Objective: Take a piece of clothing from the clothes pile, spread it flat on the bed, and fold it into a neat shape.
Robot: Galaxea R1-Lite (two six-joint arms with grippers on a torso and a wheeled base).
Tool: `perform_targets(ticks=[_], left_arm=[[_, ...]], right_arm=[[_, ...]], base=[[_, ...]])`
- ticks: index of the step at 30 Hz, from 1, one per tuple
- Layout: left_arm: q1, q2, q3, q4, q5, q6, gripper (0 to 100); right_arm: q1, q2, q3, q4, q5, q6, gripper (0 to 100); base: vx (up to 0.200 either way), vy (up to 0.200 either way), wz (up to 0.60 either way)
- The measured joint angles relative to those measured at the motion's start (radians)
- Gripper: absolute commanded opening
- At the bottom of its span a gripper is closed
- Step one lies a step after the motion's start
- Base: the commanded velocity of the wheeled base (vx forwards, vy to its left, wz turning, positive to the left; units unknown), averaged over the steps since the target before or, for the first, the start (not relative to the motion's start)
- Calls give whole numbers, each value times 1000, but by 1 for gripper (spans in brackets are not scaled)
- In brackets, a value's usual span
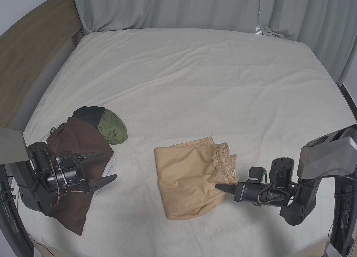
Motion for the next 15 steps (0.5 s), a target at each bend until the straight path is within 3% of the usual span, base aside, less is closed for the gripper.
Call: perform_targets(ticks=[15], left_arm=[[-1,-2,0,0,-1,0,100]], right_arm=[[33,-123,-60,4,1,71,0]], base=[[0,0,0]])
